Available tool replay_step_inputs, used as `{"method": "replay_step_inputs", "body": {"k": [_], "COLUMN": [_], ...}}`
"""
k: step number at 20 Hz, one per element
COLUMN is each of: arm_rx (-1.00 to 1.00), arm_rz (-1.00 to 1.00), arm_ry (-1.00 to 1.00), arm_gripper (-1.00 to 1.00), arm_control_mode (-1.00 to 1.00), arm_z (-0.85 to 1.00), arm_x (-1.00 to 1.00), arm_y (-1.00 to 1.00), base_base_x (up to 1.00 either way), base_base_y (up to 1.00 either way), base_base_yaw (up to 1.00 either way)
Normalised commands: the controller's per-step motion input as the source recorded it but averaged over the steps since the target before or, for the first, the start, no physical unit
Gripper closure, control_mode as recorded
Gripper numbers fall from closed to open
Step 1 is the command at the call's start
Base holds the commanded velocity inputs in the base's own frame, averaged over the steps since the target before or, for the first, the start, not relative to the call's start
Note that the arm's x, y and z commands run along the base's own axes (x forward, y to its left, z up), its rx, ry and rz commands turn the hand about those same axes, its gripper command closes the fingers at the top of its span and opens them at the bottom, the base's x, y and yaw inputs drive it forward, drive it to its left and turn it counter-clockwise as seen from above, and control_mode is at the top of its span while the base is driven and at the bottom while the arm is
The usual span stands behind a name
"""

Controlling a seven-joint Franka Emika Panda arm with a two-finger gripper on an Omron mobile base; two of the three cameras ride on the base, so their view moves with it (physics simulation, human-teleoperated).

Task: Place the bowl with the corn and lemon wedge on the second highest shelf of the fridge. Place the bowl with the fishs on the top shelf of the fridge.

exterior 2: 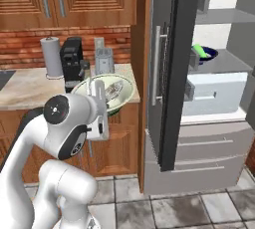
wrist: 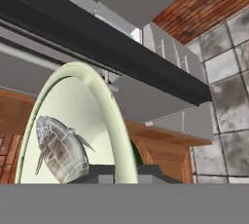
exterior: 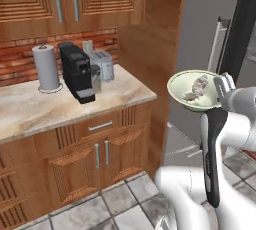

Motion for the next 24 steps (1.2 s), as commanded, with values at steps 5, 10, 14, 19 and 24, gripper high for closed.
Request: {"method": "replay_step_inputs", "body": {"k": [5,10,14,19,24], "arm_rx": [0.00,0.00,0.00,0.00,0.00], "arm_rz": [0.00,0.00,0.00,0.00,0.00], "arm_ry": [0.00,0.00,0.00,0.00,0.00], "arm_gripper": [1.00,1.00,1.00,1.00,1.00], "arm_control_mode": [1.00,1.00,1.00,1.00,1.00], "arm_z": [0.00,0.00,0.00,0.00,0.00], "arm_x": [0.00,0.00,0.00,0.00,0.00], "arm_y": [0.00,0.00,0.00,0.00,0.00], "base_base_x": [-0.88,-0.10,0.29,0.35,0.19], "base_base_y": [-0.83,-1.00,-1.00,-0.90,-0.62], "base_base_yaw": [0.01,0.00,0.04,0.30,0.45]}}
